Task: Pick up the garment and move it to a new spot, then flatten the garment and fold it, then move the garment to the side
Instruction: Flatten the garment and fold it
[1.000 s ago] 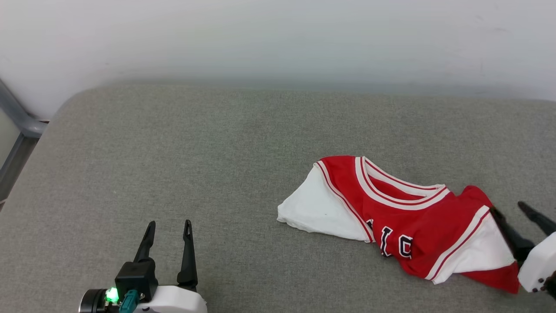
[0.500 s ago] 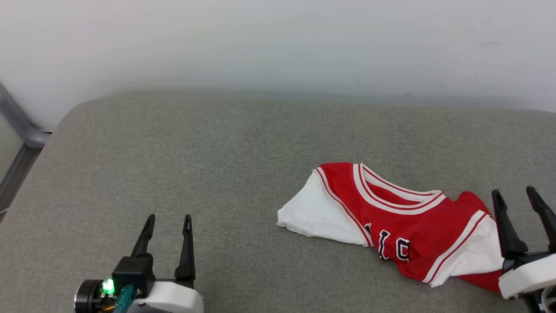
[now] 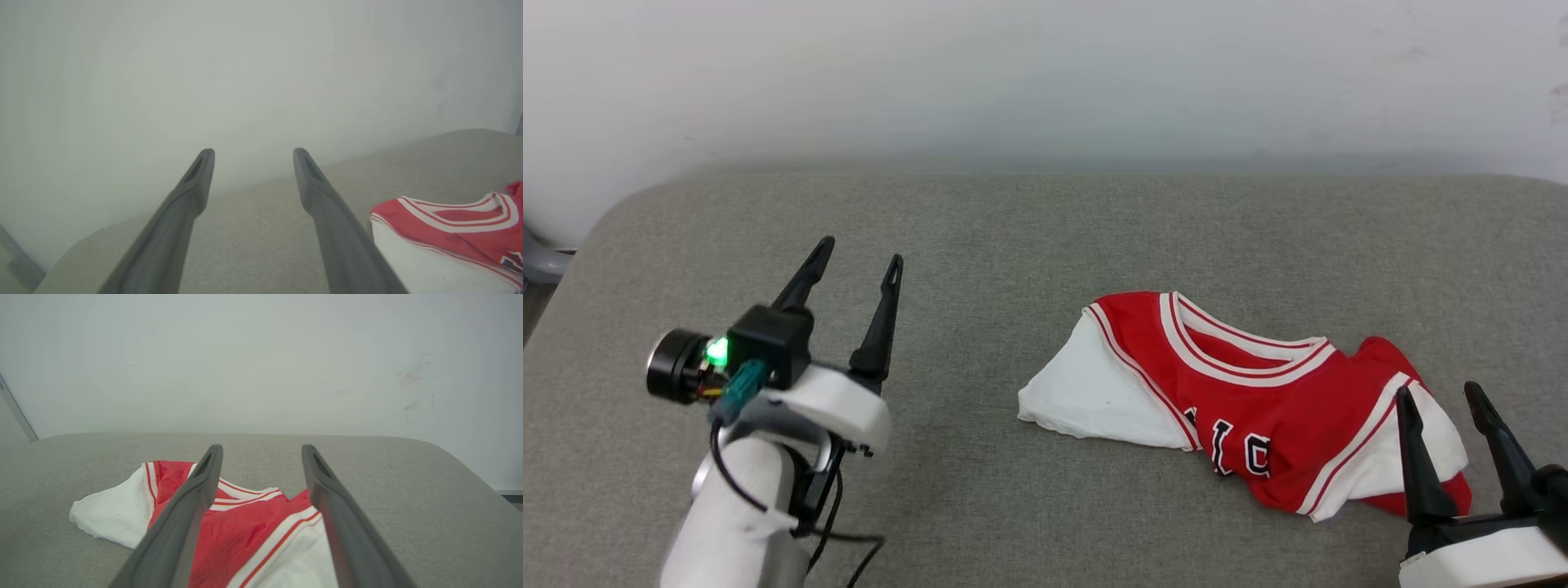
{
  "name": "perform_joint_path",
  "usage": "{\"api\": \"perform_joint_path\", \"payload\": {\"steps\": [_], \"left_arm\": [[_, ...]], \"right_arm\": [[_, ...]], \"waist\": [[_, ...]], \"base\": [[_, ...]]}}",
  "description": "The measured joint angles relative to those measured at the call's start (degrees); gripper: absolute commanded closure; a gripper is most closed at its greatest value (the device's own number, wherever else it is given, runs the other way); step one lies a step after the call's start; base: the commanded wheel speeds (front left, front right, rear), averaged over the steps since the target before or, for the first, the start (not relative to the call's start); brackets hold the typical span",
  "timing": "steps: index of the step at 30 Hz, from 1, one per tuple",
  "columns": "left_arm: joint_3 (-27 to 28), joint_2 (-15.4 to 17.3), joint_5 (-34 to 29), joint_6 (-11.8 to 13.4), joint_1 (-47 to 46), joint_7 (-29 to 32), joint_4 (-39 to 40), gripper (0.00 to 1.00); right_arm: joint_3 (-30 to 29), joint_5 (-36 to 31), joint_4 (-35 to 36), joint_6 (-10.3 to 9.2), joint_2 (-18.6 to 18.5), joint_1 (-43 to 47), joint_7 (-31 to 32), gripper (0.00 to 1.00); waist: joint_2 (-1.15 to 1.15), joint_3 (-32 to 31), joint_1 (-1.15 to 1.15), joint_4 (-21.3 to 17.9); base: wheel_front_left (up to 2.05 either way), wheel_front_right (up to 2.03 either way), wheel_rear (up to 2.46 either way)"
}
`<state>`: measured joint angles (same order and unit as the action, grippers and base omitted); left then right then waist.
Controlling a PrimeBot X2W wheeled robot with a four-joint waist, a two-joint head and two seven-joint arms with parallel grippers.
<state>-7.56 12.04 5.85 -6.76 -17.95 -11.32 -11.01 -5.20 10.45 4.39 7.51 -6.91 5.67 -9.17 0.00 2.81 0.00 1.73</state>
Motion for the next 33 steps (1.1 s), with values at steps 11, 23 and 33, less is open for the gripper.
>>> {"api": "perform_joint_path", "payload": {"steps": [11,23,33], "left_arm": [[-19.3,9.4,20.1,-0.6,-16.5,25.4,-3.6,0.00],[-38.7,15.0,36.5,-0.6,-27.8,45.6,-8.4,0.00],[-50.1,15.6,42.0,-0.6,-31.0,47.7,-14.9,0.00]], "right_arm": [[0.5,-1.2,0.1,0.00,-0.2,-1.3,0.3,0.00],[1.7,-1.5,-1.3,0.00,-0.4,-4.5,-0.6,0.00],[2.7,-1.6,-3.1,0.01,-0.3,-6.9,-1.8,0.00]], "waist": [[0.00,2.9,0.00,-2.3],[0.00,7.2,0.01,-5.2],[0.00,10.7,0.01,-7.5]], "base": [[0.00,0.00,0.00],[0.00,0.00,0.00],[0.00,0.00,0.00]]}}
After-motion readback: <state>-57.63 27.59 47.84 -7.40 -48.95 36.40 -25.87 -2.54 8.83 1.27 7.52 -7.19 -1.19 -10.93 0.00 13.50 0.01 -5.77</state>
